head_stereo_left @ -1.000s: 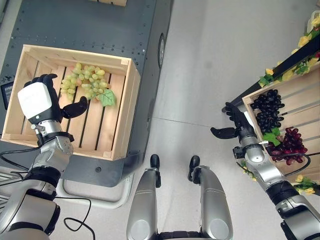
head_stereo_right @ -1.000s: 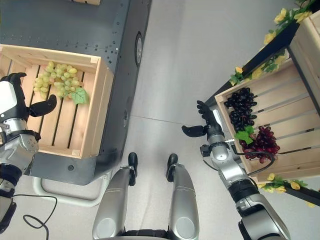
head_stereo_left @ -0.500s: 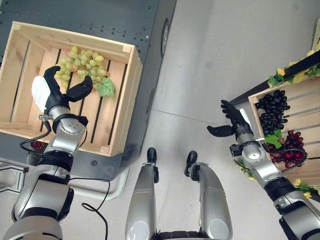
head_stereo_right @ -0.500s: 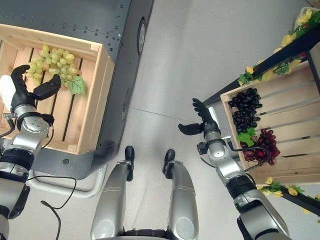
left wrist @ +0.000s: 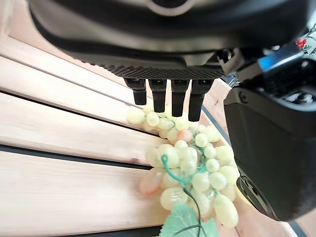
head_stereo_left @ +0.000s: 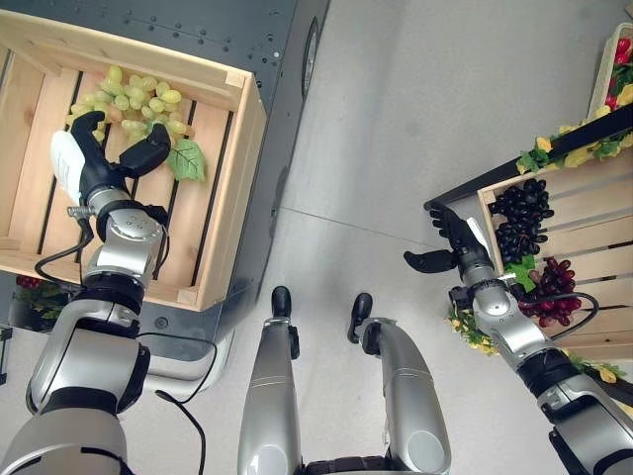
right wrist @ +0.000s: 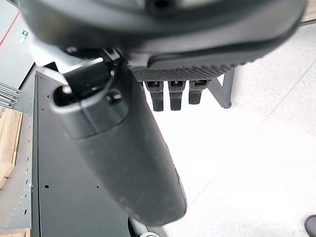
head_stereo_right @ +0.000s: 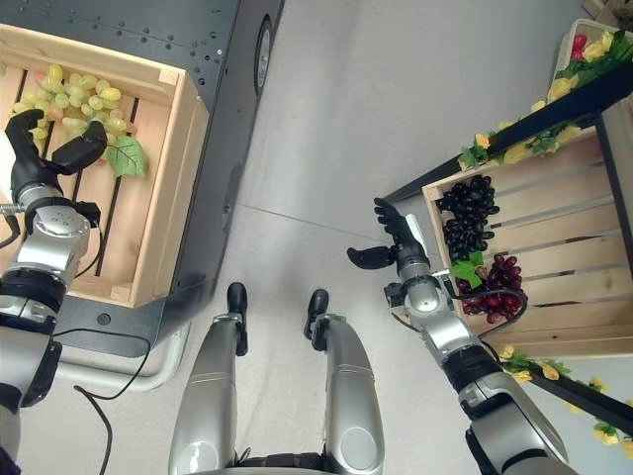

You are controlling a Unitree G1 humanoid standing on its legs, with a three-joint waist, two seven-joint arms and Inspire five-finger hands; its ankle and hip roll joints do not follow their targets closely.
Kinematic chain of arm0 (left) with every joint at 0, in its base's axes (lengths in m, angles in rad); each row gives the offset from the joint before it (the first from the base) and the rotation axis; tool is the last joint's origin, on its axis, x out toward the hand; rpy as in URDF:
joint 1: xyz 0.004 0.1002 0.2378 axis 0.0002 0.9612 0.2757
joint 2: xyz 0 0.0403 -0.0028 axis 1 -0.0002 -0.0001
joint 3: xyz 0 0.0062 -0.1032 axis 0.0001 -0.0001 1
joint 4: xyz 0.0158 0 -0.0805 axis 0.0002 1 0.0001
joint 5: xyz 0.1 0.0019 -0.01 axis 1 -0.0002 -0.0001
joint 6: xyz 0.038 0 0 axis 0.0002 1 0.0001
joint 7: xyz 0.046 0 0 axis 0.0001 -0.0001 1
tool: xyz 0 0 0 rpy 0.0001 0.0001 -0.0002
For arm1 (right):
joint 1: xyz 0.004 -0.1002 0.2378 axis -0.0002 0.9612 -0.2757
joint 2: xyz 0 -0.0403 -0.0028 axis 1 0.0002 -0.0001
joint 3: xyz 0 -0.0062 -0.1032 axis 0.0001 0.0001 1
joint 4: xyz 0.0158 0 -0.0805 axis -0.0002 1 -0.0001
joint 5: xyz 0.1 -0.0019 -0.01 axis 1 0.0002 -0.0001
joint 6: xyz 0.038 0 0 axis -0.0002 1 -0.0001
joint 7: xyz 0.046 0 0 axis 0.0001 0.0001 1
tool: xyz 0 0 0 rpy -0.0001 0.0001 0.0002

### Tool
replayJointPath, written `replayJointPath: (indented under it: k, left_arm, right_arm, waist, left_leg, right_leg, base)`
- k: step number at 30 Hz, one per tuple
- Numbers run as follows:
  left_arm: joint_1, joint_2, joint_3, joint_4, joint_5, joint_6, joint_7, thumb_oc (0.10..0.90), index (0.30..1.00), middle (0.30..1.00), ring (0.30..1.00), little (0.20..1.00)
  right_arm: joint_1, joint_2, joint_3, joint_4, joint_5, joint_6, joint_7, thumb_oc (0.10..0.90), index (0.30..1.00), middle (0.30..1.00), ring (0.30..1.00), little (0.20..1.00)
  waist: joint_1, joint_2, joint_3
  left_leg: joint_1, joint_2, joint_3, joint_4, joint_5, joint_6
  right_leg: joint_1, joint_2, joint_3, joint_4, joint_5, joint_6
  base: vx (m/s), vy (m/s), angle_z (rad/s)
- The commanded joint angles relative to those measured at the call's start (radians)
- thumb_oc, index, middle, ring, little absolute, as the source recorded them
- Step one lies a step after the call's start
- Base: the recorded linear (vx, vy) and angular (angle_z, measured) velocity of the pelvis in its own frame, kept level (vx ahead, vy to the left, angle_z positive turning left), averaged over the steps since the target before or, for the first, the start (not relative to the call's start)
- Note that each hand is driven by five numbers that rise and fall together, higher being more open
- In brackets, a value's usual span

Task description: Pick up the fruits from the basket on one side to the basket on the other side

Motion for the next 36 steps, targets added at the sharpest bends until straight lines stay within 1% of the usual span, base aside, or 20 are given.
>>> replayJointPath:
  k: [1,5,7,8,12,14,18,19,21,22,23,27,30,32,36]
  left_arm:
    - [-0.096,0.068,0.0,-0.009,0.017,-0.051,0.028,0.8,0.9,0.9,0.9,0.9]
    - [-0.133,0.069,-0.024,-0.017,0.019,-0.043,0.022,0.8,0.9,0.9,0.9,0.9]
    - [-0.148,0.066,-0.041,-0.025,0.035,-0.014,0.006,0.8,0.9,0.9,0.9,0.9]
    - [-0.16,0.061,-0.056,-0.028,0.045,0.012,-0.007,0.8,0.9,0.9,0.9,0.9]
    - [-0.181,0.054,-0.082,-0.022,0.047,0.055,-0.022,0.8,0.9,0.9,0.9,0.9]
    - [-0.197,0.053,-0.098,-0.005,0.05,0.087,-0.052,0.8,0.9,0.9,0.9,0.9]
    - [-0.204,0.045,-0.113,0.015,0.043,0.1,-0.073,0.8,0.9,0.9,0.9,0.9]
    - [-0.212,0.044,-0.122,0.024,0.055,0.113,-0.09,0.8,0.9,0.9,0.9,0.9]
    - [-0.218,0.035,-0.143,0.042,0.113,0.161,-0.123,0.8,0.9,0.9,0.9,0.9]
    - [-0.221,0.034,-0.15,0.048,0.123,0.167,-0.126,0.8,0.9,0.9,0.9,0.9]
    - [-0.223,0.035,-0.166,0.068,0.148,0.194,-0.148,0.8,0.9,0.9,0.9,0.9]
    - [-0.223,0.038,-0.187,0.119,0.194,0.222,-0.166,0.8,0.9,0.9,0.9,0.9]
    - [-0.238,0.044,-0.22,0.168,0.244,0.276,-0.188,0.8,0.9,0.9,0.9,0.9]
    - [-0.239,0.043,-0.226,0.184,0.252,0.289,-0.192,0.8,0.9,0.9,0.9,0.9]
    - [-0.244,0.041,-0.233,0.217,0.25,0.29,-0.201,0.8,0.9,0.9,0.9,0.9]
  right_arm:
    - [-0.044,-0.001,-0.028,-0.032,0.027,-0.091,-0.059,0.8,0.9,0.9,0.9,0.9]
    - [-0.044,0.0,-0.027,-0.021,0.03,-0.092,-0.065,0.8,0.9,0.9,0.9,0.9]
    - [-0.043,0.0,-0.031,-0.018,0.026,-0.09,-0.065,0.8,0.9,0.9,0.9,0.9]
    - [-0.047,-0.003,-0.034,-0.017,0.028,-0.085,-0.062,0.8,0.9,0.9,0.9,0.9]
    - [-0.058,-0.008,-0.035,-0.015,0.033,-0.072,-0.061,0.8,0.9,0.9,0.9,0.9]
    - [-0.066,-0.011,-0.032,-0.005,0.035,-0.068,-0.058,0.8,0.9,0.9,0.9,0.9]
    - [-0.073,-0.009,-0.031,-0.008,0.034,-0.055,-0.067,0.8,0.9,0.9,0.9,0.9]
    - [-0.072,-0.011,-0.03,-0.007,0.037,-0.056,-0.073,0.8,0.9,0.9,0.9,0.9]
    - [-0.071,-0.009,-0.034,-0.002,0.041,-0.057,-0.082,0.8,0.9,0.9,0.9,0.9]
    - [-0.072,-0.01,-0.035,-0.001,0.042,-0.057,-0.083,0.8,0.9,0.9,0.9,0.9]
    - [-0.075,-0.017,-0.038,-0.001,0.05,-0.059,-0.083,0.8,0.9,0.9,0.9,0.9]
    - [-0.082,-0.028,-0.042,0.004,0.057,-0.067,-0.077,0.8,0.9,0.9,0.9,0.9]
    - [-0.09,-0.049,-0.046,0.003,0.061,-0.064,-0.069,0.8,0.9,0.9,0.9,0.9]
    - [-0.094,-0.055,-0.047,0.0,0.064,-0.06,-0.067,0.8,0.9,0.9,0.9,0.9]
    - [-0.099,-0.067,-0.043,0.0,0.075,-0.071,-0.071,0.8,0.9,0.9,0.9,0.9]
  waist:
    - [-0.003,-0.009,-0.013]
    - [-0.009,-0.013,-0.013]
    - [-0.011,-0.01,-0.013]
    - [-0.013,-0.008,-0.013]
    - [-0.017,-0.002,-0.013]
    - [-0.021,0.003,-0.013]
    - [-0.025,0.005,-0.013]
    - [-0.029,0.006,-0.013]
    - [-0.033,0.007,-0.013]
    - [-0.034,0.007,-0.013]
    - [-0.037,0.007,-0.013]
    - [-0.043,0.008,-0.013]
    - [-0.051,0.008,-0.013]
    - [-0.052,0.006,-0.013]
    - [-0.056,-0.002,-0.013]
  left_leg:
    - [0.095,-0.031,0.132,-0.067,-0.059,0.059]
    - [0.093,-0.027,0.137,-0.065,-0.064,0.06]
    - [0.088,-0.029,0.137,-0.064,-0.065,0.061]
    - [0.085,-0.03,0.137,-0.066,-0.064,0.061]
    - [0.075,-0.035,0.137,-0.066,-0.064,0.061]
    - [0.069,-0.035,0.141,-0.063,-0.064,0.061]
    - [0.06,-0.036,0.144,-0.064,-0.064,0.06]
    - [0.058,-0.036,0.148,-0.063,-0.064,0.061]
    - [0.048,-0.036,0.15,-0.059,-0.065,0.061]
    - [0.046,-0.036,0.15,-0.059,-0.064,0.062]
    - [0.039,-0.037,0.151,-0.057,-0.063,0.062]
    - [0.019,-0.037,0.154,-0.044,-0.065,0.063]
    - [0.0,-0.036,0.158,-0.033,-0.064,0.061]
    - [-0.007,-0.037,0.157,-0.029,-0.064,0.06]
    - [-0.033,-0.033,0.157,-0.018,-0.063,0.06]
  right_leg:
    - [0.061,0.042,0.027,-0.057,0.014,-0.016]
    - [0.056,0.043,0.029,-0.059,0.017,-0.014]
    - [0.051,0.042,0.03,-0.061,0.02,-0.012]
    - [0.048,0.042,0.031,-0.063,0.021,-0.011]
    - [0.037,0.041,0.033,-0.067,0.025,-0.01]
    - [0.028,0.038,0.034,-0.065,0.025,-0.01]
    - [0.02,0.037,0.036,-0.069,0.027,-0.008]
    - [0.016,0.038,0.039,-0.069,0.027,-0.008]
    - [0.006,0.037,0.042,-0.068,0.029,-0.007]
    - [0.004,0.037,0.042,-0.068,0.03,-0.007]
    - [-0.004,0.037,0.044,-0.069,0.033,-0.006]
    - [-0.025,0.036,0.046,-0.058,0.033,-0.007]
    - [-0.043,0.032,0.046,-0.05,0.033,-0.008]
    - [-0.049,0.032,0.046,-0.048,0.034,-0.008]
    - [-0.074,0.03,0.044,-0.037,0.037,-0.007]
  base:
    - [0.0,0.0,0.0]
    - [0.0,0.0,0.0]
    - [0.0,0.0,0.0]
    - [0.0,0.0,0.0]
    - [0.0,0.0,0.0]
    - [0.0,0.0,0.0]
    - [0.0,0.0,0.0]
    - [0.0,0.0,0.0]
    - [0.0,0.0,0.0]
    - [0.0,0.0,0.0]
    - [0.0,0.027,-0.03]
    - [0.01,0.04,-0.09]
    - [0.01,0.054,-0.02]
    - [0.01,0.034,-0.06]
    - [0.0,0.016,-0.03]
